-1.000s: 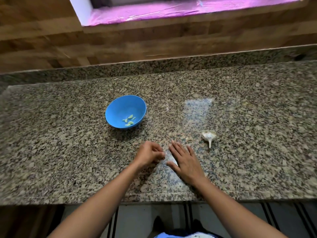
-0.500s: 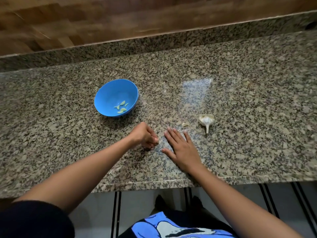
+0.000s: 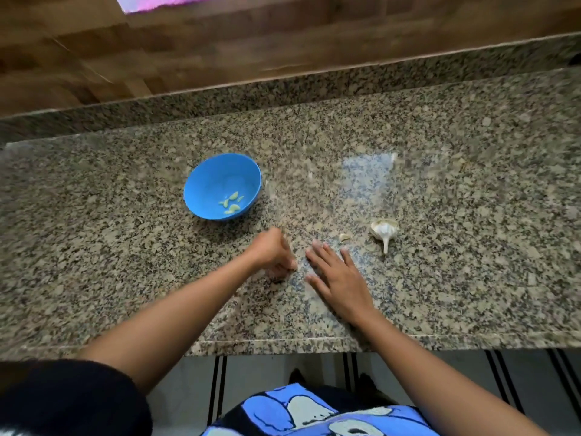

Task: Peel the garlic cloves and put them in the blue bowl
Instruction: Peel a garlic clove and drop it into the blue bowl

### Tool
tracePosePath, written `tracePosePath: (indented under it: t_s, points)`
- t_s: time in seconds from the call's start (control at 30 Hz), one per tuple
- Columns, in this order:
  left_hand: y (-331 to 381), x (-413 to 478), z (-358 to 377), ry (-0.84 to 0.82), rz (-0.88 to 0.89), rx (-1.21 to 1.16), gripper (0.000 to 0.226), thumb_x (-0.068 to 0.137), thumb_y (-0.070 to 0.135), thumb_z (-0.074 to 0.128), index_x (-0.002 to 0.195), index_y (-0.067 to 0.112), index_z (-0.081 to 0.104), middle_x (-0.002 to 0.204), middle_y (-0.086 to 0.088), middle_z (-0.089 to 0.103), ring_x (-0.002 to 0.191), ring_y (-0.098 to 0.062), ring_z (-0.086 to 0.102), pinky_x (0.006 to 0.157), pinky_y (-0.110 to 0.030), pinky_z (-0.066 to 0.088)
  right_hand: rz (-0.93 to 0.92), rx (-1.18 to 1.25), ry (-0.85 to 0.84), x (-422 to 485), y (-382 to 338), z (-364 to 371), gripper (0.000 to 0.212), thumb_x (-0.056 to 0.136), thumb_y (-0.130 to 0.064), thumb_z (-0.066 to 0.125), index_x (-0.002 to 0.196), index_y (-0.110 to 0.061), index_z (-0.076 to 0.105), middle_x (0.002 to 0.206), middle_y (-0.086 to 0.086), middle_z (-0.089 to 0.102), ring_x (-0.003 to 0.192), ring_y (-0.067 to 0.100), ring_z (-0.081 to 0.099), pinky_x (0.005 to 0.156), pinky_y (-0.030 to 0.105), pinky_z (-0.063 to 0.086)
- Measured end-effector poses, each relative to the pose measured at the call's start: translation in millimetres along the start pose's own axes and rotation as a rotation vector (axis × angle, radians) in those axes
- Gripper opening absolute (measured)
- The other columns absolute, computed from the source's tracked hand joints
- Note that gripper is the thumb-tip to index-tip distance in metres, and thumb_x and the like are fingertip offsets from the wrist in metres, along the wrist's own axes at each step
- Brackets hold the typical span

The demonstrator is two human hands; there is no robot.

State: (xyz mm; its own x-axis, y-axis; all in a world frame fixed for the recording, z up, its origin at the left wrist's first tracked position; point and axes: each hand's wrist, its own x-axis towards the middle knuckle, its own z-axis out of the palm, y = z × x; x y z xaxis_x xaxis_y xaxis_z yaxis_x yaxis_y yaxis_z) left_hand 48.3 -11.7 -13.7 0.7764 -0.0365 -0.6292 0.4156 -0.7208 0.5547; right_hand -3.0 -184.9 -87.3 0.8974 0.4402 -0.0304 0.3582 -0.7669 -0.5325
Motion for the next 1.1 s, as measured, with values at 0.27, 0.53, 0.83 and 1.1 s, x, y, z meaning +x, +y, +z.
tracePosePath:
  t_s: [0.27, 0.53, 0.83, 1.1]
  points:
    - [-18.6, -19.9, 37.1, -0.077, -0.020, -1.023, 0.014, 0.086, 0.010, 0.064, 0.094, -0.001, 0.065, 0.074, -0.008, 0.068, 0.061, -0.012, 0.062, 0.060, -0.019, 0.054, 0.154, 0.688, 0.097, 12.0, -14.2, -28.4, 0.032, 0.084, -0.016, 0.066, 0.114, -0.025, 0.064, 0.107, -0.003, 0.069, 0.090, -0.003, 0.063, 0.086, 0.023, 0.053]
    - [-15.1, -26.9, 41.3, 0.176, 0.213, -0.883, 0.006, 0.082, 0.002, 0.066, 0.084, 0.006, 0.070, 0.073, -0.011, 0.071, 0.063, -0.017, 0.065, 0.061, -0.021, 0.057, 0.273, 0.914, 0.169, 21.3, -19.6, -28.9, 0.010, 0.082, -0.008, 0.068, 0.090, -0.011, 0.073, 0.081, 0.004, 0.073, 0.076, 0.017, 0.070, 0.076, 0.038, 0.057]
    - [-24.5, -30.2, 33.2, 0.057, 0.155, -0.950, 0.008, 0.086, 0.001, 0.061, 0.089, -0.005, 0.067, 0.064, -0.010, 0.066, 0.052, -0.013, 0.061, 0.054, -0.019, 0.054, 0.278, 1.217, 0.035, 15.8, -27.5, -43.8, 0.008, 0.081, -0.001, 0.065, 0.087, -0.002, 0.070, 0.073, 0.009, 0.072, 0.064, 0.016, 0.069, 0.061, 0.020, 0.056]
    - [-21.5, -29.6, 32.2, 0.132, 0.166, -0.897, 0.018, 0.085, 0.003, 0.064, 0.098, -0.009, 0.067, 0.071, -0.014, 0.067, 0.055, -0.015, 0.061, 0.054, -0.018, 0.054, 0.310, 1.257, 0.055, 12.7, -32.5, -46.7, 0.008, 0.079, -0.003, 0.067, 0.086, -0.006, 0.071, 0.073, 0.008, 0.072, 0.065, 0.016, 0.068, 0.063, 0.021, 0.056]
